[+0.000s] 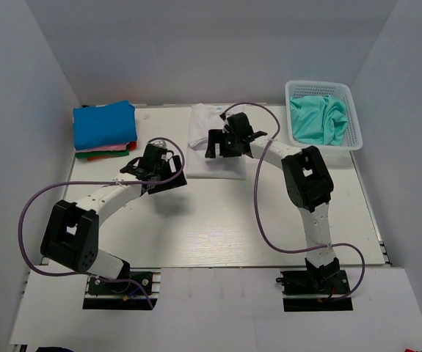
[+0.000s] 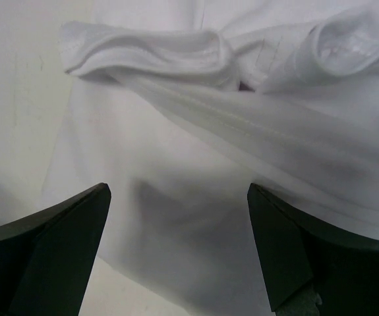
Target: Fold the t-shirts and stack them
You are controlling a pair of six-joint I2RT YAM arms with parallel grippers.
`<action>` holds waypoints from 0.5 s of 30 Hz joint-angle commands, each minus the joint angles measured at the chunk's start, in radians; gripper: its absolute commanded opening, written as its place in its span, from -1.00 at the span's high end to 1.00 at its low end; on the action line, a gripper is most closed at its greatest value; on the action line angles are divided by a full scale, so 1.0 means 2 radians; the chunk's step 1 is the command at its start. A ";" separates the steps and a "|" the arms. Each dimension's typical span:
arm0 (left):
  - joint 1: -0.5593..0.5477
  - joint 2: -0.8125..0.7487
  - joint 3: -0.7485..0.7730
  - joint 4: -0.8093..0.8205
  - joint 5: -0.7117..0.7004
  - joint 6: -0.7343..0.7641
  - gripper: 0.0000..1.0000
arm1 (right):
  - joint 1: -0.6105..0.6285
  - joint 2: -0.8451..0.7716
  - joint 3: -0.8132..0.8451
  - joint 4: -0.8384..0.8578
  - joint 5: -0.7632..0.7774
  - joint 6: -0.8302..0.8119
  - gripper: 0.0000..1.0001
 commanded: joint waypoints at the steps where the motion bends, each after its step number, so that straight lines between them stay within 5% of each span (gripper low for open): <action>1: -0.001 -0.020 0.001 -0.008 -0.006 -0.004 -1.00 | -0.001 0.019 0.051 0.064 0.053 0.008 -0.81; 9: -0.001 -0.016 0.010 -0.012 -0.018 0.005 -1.00 | -0.008 0.090 0.140 0.186 0.160 0.039 -0.81; 13: 0.004 -0.016 0.015 -0.025 -0.025 0.005 -1.00 | -0.024 0.168 0.294 0.131 0.113 0.039 -0.81; 15: 0.004 -0.021 0.015 -0.025 -0.030 0.005 -1.00 | -0.020 0.158 0.292 0.114 0.116 0.004 -0.81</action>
